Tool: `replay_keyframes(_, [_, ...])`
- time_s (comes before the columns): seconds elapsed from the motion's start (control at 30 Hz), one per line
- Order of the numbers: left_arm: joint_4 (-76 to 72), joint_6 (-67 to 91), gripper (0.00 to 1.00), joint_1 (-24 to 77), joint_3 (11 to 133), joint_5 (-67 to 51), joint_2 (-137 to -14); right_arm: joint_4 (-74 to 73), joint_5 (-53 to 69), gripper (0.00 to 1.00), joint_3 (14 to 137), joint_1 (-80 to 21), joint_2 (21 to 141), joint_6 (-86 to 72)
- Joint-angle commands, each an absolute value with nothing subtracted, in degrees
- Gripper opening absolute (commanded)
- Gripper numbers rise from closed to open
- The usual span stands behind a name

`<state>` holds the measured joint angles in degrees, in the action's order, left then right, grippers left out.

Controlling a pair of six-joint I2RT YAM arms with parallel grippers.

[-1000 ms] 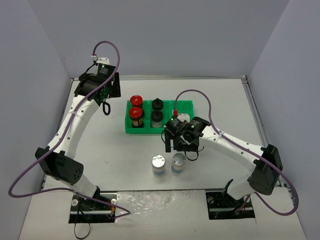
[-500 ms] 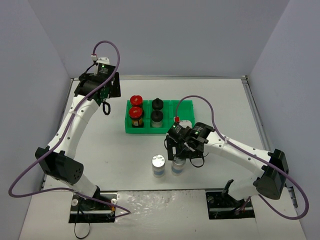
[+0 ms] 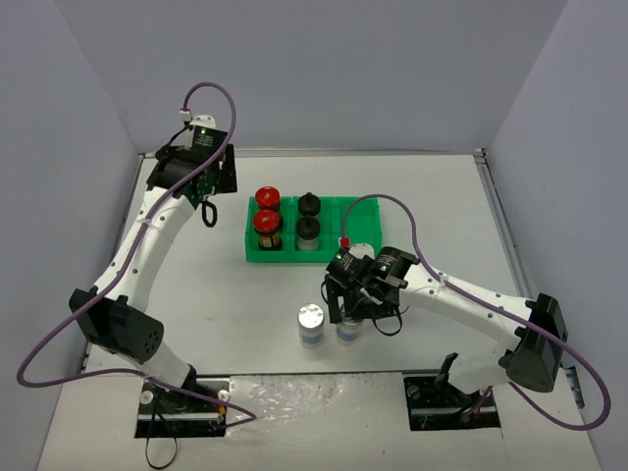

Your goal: Organize the condiment bottles

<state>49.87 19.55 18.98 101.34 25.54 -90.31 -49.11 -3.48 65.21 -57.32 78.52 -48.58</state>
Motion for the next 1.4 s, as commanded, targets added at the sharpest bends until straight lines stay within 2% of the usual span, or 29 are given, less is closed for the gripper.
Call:
replay_keyframes(0.0, [47.82,19.07,0.91,18.47,102.13,26.14,-87.18,-50.92,-3.42,0.76,64.50,-58.22,78.07,-50.25])
replay_keyframes(0.3, [48.03,19.05,0.91,18.46,102.24,26.28,-87.16,-49.06,-2.57,0.51,63.24,-58.60,78.89,-50.39])
replay_keyframes(0.43, [47.99,19.16,0.91,18.53,101.90,26.35,-86.87,-48.04,-2.69,0.27,63.62,-58.69,79.84,-50.43])
replay_keyframes(0.47, [47.99,19.22,0.91,18.54,101.87,26.37,-86.84,-47.93,-2.95,0.25,63.63,-58.71,79.89,-50.45])
replay_keyframes(0.53, [47.99,19.16,0.91,18.54,101.69,26.37,-86.75,-47.99,-4.32,0.05,64.37,-58.71,79.97,-50.98])
replay_keyframes(0.57, [48.07,19.08,0.91,18.46,101.77,26.53,-86.75,-48.07,-5.04,0.00,65.48,-58.71,79.82,-51.14])
replay_keyframes(0.77, [47.81,19.16,0.91,18.46,101.51,26.54,-86.66,-49.51,-12.21,0.00,73.58,-55.73,80.91,-50.13])
replay_keyframes(1.0, [47.64,19.21,0.91,18.46,101.29,26.55,-86.61,-49.40,-16.69,0.00,88.80,-40.07,85.30,-40.88])
replay_keyframes(1.23, [47.72,19.23,0.91,18.38,101.99,26.33,-87.32,-47.65,-16.32,0.00,101.55,-35.36,93.95,-35.28])
replay_keyframes(1.37, [47.90,19.27,0.91,18.46,102.55,26.35,-87.54,-45.19,-14.90,0.00,104.21,-34.36,98.77,-34.06])
